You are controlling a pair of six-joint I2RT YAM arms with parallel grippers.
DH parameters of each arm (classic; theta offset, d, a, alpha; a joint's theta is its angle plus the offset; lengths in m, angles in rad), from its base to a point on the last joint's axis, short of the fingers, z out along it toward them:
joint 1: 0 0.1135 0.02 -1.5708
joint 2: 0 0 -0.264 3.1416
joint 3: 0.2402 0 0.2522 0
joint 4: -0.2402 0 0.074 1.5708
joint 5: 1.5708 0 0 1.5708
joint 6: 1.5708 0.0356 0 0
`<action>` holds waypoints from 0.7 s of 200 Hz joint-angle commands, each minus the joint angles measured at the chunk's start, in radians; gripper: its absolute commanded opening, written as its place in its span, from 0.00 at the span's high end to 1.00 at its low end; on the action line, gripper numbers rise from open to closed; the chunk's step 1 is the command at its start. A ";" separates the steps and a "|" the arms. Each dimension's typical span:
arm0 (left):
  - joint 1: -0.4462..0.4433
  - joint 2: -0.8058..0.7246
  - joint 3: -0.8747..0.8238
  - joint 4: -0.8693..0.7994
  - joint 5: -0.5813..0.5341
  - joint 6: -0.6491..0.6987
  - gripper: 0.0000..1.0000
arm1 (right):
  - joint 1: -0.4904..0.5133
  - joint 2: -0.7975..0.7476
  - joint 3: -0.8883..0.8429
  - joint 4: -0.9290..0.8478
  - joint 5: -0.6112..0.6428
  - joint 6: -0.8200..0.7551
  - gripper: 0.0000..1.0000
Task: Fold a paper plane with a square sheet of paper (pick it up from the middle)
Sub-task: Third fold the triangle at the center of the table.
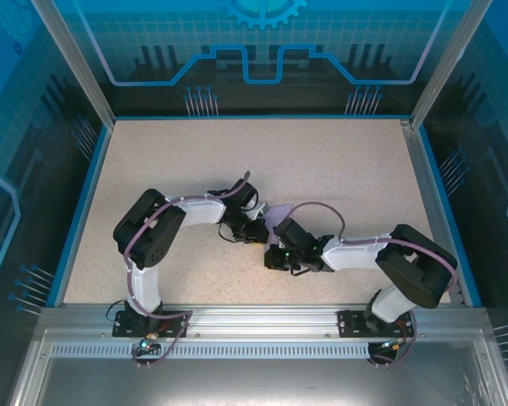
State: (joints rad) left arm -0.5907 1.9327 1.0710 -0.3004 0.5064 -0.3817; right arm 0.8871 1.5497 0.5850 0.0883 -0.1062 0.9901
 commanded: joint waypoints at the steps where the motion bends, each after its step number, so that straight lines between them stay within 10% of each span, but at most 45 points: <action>1: 0.008 0.101 -0.051 -0.041 -0.154 0.027 0.87 | 0.072 0.035 -0.011 -0.191 -0.054 -0.032 0.96; 98: 0.012 0.106 -0.049 -0.044 -0.148 0.036 0.87 | 0.144 0.010 0.012 -0.240 -0.052 -0.021 0.97; 140: 0.012 0.104 -0.044 -0.054 -0.143 0.050 0.87 | 0.024 -0.113 -0.020 -0.162 -0.064 -0.025 0.96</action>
State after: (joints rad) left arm -0.5827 1.9392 1.0710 -0.2977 0.5293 -0.3641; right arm 0.9741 1.5101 0.5995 -0.0330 -0.1150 0.9676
